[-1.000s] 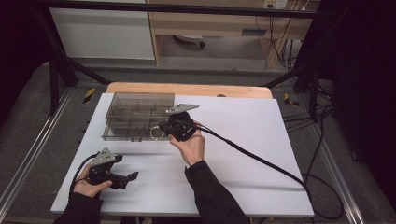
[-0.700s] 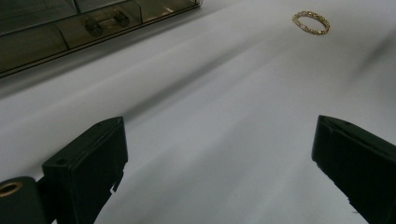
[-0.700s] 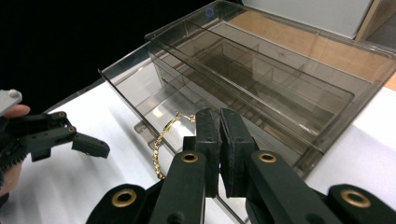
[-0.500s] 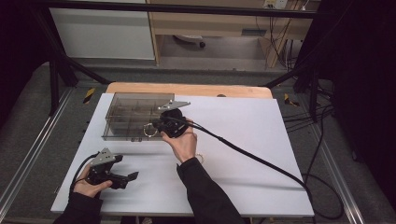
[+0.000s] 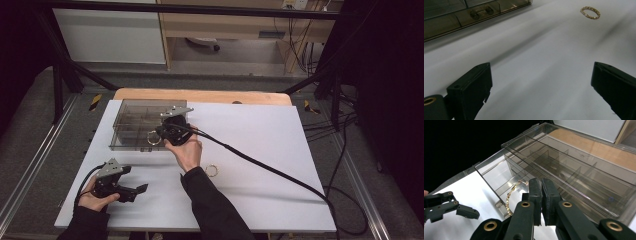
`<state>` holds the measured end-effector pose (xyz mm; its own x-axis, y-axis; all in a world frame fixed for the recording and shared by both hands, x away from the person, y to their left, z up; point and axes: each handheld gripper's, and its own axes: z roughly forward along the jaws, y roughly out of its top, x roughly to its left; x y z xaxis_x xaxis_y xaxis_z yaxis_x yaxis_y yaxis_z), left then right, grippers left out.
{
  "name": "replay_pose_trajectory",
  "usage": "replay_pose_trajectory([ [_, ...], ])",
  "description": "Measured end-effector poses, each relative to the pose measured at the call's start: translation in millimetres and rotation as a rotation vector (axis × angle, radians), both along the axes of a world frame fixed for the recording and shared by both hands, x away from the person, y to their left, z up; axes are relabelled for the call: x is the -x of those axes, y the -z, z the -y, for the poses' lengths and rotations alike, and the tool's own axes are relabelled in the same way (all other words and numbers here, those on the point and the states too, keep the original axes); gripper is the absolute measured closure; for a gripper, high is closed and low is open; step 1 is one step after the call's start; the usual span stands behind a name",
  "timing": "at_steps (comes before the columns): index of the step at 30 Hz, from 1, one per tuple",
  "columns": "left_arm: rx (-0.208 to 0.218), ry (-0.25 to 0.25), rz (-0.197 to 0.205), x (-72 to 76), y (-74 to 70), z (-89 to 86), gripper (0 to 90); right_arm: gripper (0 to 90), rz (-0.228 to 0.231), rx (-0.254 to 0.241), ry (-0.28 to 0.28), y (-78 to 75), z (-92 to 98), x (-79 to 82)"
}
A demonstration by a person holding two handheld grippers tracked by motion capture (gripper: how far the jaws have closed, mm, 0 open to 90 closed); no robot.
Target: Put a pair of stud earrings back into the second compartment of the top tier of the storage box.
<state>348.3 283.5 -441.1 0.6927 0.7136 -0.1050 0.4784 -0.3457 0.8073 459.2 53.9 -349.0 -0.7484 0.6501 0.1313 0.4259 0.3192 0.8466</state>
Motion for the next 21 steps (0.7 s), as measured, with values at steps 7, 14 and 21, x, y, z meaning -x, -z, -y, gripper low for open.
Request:
replay_pose_trajectory([
  [7, -0.003, 0.002, -0.002, -0.2, 0.5, 0.4, 3.3, 87.5, -0.004, 0.0, 0.008, 4.1, -7.4, -4.9],
  [14, -0.003, 0.004, -0.002, -0.3, 0.6, 0.5, 3.3, 87.5, -0.013, -0.009, 0.012, 8.7, -14.0, -8.9],
  [21, -0.003, 0.004, -0.002, -0.2, 0.5, 0.5, 3.3, 87.5, -0.017, -0.003, 0.013, 15.6, -21.0, -11.2],
])
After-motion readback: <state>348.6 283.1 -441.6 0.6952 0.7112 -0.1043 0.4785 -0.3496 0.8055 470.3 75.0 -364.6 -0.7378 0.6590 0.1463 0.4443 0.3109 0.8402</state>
